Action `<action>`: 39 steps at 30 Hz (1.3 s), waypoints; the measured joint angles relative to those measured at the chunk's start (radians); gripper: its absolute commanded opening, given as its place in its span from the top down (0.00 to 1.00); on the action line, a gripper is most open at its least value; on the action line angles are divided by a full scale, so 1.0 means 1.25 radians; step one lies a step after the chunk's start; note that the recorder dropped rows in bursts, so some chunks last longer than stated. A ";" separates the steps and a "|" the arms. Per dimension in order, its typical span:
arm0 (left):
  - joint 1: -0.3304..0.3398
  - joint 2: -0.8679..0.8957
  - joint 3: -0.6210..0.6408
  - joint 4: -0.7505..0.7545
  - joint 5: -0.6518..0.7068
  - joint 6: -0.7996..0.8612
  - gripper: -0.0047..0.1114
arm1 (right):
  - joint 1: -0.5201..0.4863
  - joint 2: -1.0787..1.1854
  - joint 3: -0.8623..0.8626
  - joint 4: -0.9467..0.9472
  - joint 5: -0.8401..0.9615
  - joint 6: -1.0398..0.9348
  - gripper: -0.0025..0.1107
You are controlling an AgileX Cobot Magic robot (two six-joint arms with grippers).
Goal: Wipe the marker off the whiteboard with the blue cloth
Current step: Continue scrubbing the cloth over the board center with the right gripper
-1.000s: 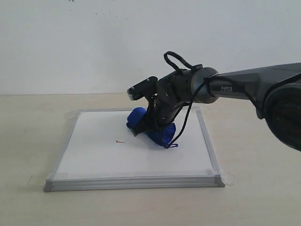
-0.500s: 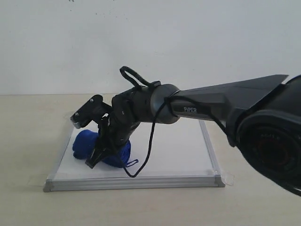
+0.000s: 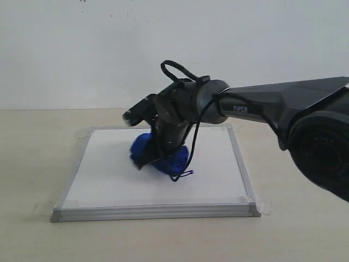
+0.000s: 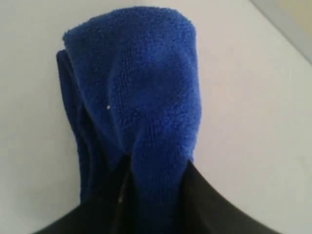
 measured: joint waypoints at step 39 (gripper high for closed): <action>0.000 0.000 0.000 0.000 0.000 0.000 0.93 | -0.025 0.028 -0.009 -0.167 -0.004 0.149 0.98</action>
